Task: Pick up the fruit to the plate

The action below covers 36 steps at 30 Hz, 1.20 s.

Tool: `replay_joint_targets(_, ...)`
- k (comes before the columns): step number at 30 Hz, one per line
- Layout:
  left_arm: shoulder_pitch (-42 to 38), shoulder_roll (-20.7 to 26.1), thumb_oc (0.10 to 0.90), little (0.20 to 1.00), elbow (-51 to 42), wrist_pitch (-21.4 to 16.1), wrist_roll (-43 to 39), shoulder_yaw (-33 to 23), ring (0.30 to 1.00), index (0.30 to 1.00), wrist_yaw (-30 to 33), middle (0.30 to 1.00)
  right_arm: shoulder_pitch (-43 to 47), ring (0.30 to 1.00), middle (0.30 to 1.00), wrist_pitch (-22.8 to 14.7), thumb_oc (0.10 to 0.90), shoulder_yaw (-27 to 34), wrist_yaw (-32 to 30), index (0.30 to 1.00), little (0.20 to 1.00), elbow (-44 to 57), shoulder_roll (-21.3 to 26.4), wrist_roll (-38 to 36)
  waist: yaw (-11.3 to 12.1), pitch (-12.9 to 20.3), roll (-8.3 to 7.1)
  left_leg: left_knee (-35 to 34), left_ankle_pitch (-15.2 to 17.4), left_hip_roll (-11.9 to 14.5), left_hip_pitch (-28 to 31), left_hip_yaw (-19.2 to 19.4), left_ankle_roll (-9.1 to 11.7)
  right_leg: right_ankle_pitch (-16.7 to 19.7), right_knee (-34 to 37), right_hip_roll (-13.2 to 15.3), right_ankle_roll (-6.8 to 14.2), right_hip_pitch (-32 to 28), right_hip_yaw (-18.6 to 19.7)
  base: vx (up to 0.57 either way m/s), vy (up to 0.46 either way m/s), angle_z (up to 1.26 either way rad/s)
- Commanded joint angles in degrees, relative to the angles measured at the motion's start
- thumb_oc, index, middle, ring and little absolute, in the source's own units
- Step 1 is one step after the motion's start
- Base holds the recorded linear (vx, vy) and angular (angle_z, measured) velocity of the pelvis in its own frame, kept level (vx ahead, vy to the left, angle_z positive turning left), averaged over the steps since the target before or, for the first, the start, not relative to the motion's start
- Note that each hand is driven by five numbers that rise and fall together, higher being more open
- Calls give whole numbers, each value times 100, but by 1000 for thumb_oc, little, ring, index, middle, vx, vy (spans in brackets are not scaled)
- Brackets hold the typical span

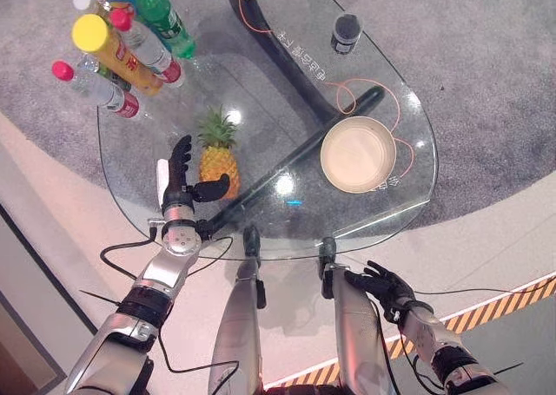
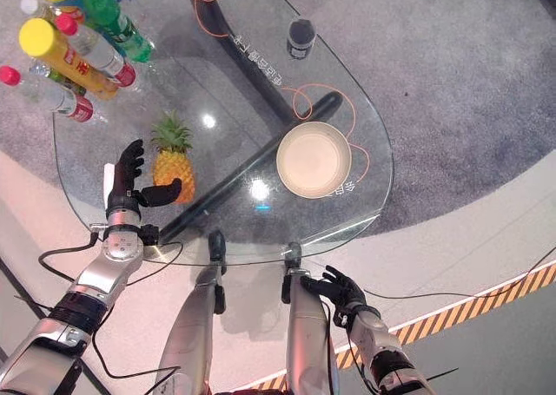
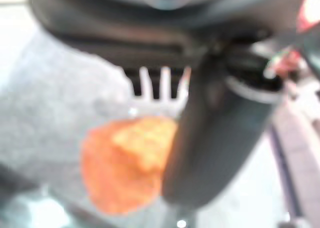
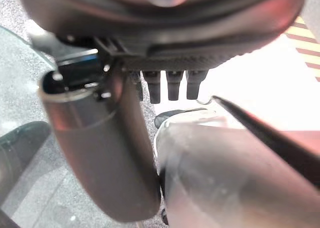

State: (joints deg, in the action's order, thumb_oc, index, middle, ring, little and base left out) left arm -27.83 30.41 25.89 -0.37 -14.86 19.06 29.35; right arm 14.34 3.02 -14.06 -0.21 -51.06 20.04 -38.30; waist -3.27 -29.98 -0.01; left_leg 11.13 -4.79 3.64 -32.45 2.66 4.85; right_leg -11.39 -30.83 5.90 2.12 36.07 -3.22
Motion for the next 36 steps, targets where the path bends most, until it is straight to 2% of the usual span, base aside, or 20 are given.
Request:
replay_joint_targets(1,-344,280,800,900,-220,-295,429,-88,900,900,266,900,-663,900,900,256,800,-564,-177,900,900,-389,159,131,-22,19,-211,1106,472,-270,-287,140,-331,1544,1573,17,29,-267,-127,0,0,0)
replay_joint_targets(7,-266,268,800,900,-403,-313,689,12,900,900,468,900,-652,900,900,250,800,-548,-176,900,900,-423,145,132,3,19,-178,1077,488,-327,-269,98,-327,1535,1595,30,28,-281,-153,0,0,0)
replay_joint_targets(17,24,149,800,900,-772,-317,442,-49,900,900,422,900,-643,900,900,319,800,-494,-181,900,900,-428,136,199,66,19,-116,1037,487,-379,-203,56,-320,1526,1620,53,26,-363,-205,0,0,0)
replay_joint_targets(27,162,-81,800,900,-623,-242,149,-30,900,900,301,900,-622,900,900,372,800,-478,-219,900,900,-374,104,173,72,19,-122,1022,471,-385,-257,52,-328,1534,1607,41,38,-296,-207,0,0,0)
replay_joint_targets(34,170,-251,800,900,-446,-115,-464,-11,900,900,110,900,-603,900,900,438,800,-517,-232,900,900,-315,98,199,62,19,-123,1001,443,-401,-307,45,-338,1551,1602,25,45,-232,-205,0,0,0)
replay_joint_targets(36,175,-395,800,900,-306,-134,-982,-33,900,900,-111,900,-575,900,900,460,800,-523,-255,900,900,-297,89,204,50,19,-132,988,429,-399,-319,55,-340,1555,1596,6,49,-208,-191,0,0,0)
